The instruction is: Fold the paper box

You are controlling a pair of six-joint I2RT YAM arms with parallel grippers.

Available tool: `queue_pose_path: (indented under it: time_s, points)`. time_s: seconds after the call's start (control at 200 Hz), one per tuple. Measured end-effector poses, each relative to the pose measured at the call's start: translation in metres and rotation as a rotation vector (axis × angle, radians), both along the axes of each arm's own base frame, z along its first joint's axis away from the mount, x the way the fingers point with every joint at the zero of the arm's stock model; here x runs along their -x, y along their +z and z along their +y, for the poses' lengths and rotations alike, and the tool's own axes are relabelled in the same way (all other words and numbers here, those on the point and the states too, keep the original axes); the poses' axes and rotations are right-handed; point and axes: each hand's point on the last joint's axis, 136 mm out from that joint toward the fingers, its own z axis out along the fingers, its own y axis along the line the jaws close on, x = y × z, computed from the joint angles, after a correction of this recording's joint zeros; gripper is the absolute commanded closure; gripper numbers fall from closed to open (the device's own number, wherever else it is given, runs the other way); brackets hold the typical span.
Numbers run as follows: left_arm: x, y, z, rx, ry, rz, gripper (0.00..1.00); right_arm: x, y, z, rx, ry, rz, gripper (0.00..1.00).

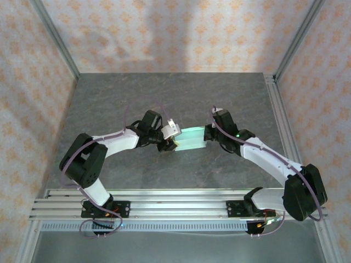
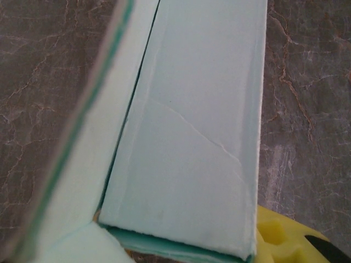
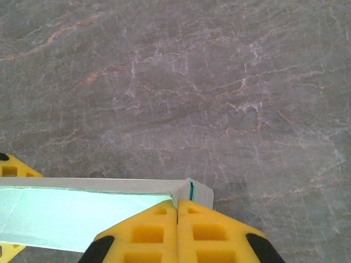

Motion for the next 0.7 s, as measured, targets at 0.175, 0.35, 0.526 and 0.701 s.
queue_pose_path:
  time_s: [0.175, 0.35, 0.526, 0.701]
  points:
    - [0.0, 0.0, 0.0, 0.0, 0.0, 0.0, 0.55, 0.001, -0.004, 0.0, 0.0, 0.02, -0.04, 1.0]
    - [-0.001, -0.001, 0.002, -0.009, 0.017, 0.002, 0.39, 0.002, -0.004, 0.0, 0.004, 0.03, -0.05, 1.0]
    - [-0.003, 0.007, 0.003, 0.006, 0.055, 0.008, 0.25, 0.003, -0.004, -0.002, 0.01, 0.025, -0.049, 1.0]
    - [0.002, 0.029, 0.011, 0.055, 0.135, -0.01, 0.13, 0.003, -0.004, -0.003, 0.018, 0.021, -0.043, 1.0]
